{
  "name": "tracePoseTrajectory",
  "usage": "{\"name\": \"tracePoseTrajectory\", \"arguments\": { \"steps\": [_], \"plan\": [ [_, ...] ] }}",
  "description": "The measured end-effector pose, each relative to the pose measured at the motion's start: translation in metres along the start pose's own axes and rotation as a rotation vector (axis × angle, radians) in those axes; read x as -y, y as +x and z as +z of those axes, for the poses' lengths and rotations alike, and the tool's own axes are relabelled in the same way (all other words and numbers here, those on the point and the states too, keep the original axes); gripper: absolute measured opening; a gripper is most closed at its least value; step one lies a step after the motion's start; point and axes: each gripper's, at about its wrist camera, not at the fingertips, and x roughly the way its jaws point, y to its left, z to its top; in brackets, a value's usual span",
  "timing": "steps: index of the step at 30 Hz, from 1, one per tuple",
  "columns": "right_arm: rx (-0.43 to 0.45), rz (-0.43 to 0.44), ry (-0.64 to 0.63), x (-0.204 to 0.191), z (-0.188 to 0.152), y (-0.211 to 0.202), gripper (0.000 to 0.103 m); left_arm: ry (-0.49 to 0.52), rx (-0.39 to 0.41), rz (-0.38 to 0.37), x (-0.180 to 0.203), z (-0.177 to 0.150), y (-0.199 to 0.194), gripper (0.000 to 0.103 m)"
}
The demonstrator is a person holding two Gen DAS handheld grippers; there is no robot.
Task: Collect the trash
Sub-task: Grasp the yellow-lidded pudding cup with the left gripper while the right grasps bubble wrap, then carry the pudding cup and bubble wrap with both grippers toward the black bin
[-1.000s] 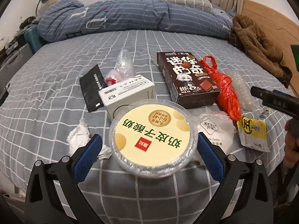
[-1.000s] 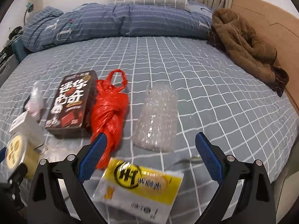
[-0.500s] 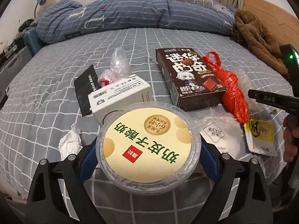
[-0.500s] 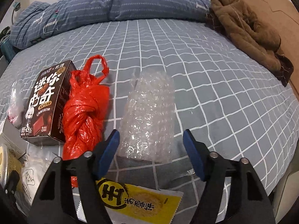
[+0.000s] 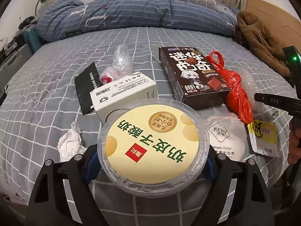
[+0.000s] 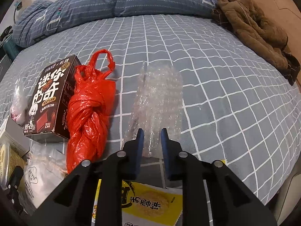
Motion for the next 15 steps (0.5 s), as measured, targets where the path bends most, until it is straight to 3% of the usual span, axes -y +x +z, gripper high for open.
{"name": "tracePoseTrajectory", "arguments": {
  "steps": [15],
  "plan": [
    [0.09,0.023,0.024,0.005,-0.003,-0.045,0.016,0.008,0.062,-0.011,0.004,0.011,-0.031,0.081]
  ]
}}
